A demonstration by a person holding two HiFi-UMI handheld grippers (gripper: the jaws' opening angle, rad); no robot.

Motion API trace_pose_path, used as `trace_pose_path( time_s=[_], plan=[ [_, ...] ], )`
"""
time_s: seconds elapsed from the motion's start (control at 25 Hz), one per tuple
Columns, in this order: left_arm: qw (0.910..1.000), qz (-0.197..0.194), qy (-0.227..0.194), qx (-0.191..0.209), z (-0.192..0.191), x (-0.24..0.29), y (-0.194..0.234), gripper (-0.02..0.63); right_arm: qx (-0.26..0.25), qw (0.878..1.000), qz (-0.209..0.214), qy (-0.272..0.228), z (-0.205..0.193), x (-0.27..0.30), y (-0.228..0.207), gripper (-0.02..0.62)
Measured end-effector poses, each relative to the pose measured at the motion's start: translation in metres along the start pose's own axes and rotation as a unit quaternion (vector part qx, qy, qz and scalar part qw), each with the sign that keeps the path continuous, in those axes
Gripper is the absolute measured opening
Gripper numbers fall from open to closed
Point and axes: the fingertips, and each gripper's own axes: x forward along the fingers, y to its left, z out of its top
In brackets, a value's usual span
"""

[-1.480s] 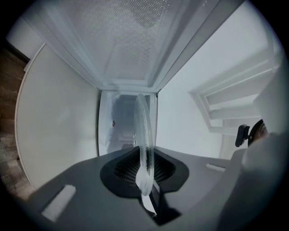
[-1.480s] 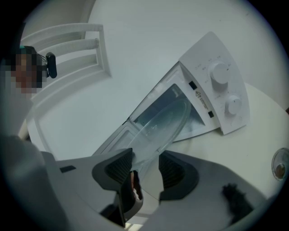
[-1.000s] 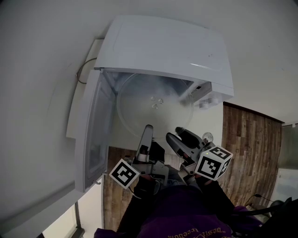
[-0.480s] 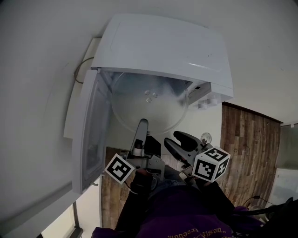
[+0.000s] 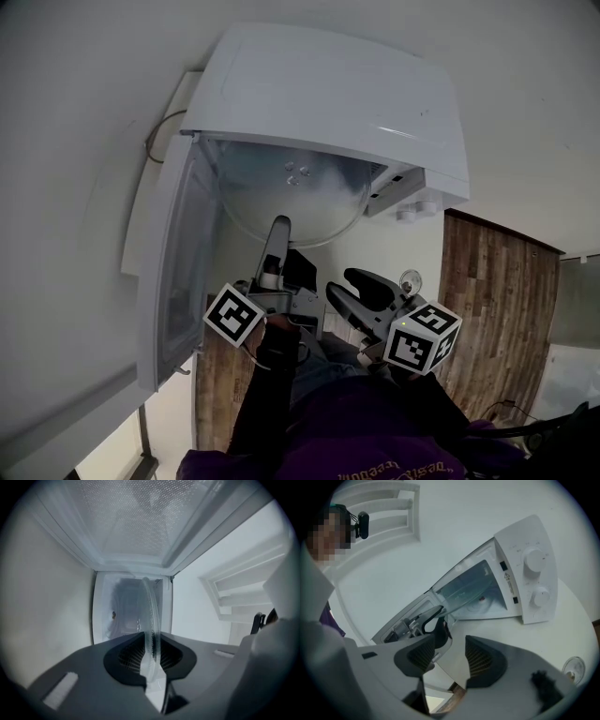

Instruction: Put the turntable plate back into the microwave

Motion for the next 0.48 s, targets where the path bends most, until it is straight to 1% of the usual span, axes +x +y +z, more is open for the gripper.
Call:
trace_pose_path(
  time_s=[0.04,0.08,0.12,0.16,0.24,0.48],
  plan=[
    [1.0,-0.001,-0.001,0.002,0.002,0.003,0.001,0.058,-0.002,1.0,-0.006,-0.001,0.0,-0.001,-0.001,0.204],
    [1.0,-0.003,-0.001,0.004,0.003,0.005,0.001,0.057,-0.006,1.0,-0.015,-0.003,0.001,-0.002,-0.003,0.147],
    [1.0,-0.004,-0.002,0.007,0.004,0.008,0.002,0.057,-0.012,1.0,-0.026,-0.003,0.002,-0.003,-0.006,0.075],
    [0.9999,-0.005,-0.002,0.009,0.005,0.011,0.002,0.058,-0.019,0.999,-0.035,-0.002,0.002,-0.004,-0.007,0.046],
    [0.9999,-0.004,-0.003,0.012,0.007,0.016,0.004,0.058,-0.028,0.999,-0.043,0.004,0.002,-0.003,-0.008,0.035],
    [0.9999,-0.005,-0.009,0.006,0.012,0.032,0.01,0.058,-0.034,0.998,-0.047,0.017,-0.003,0.003,-0.004,0.012]
  ],
)
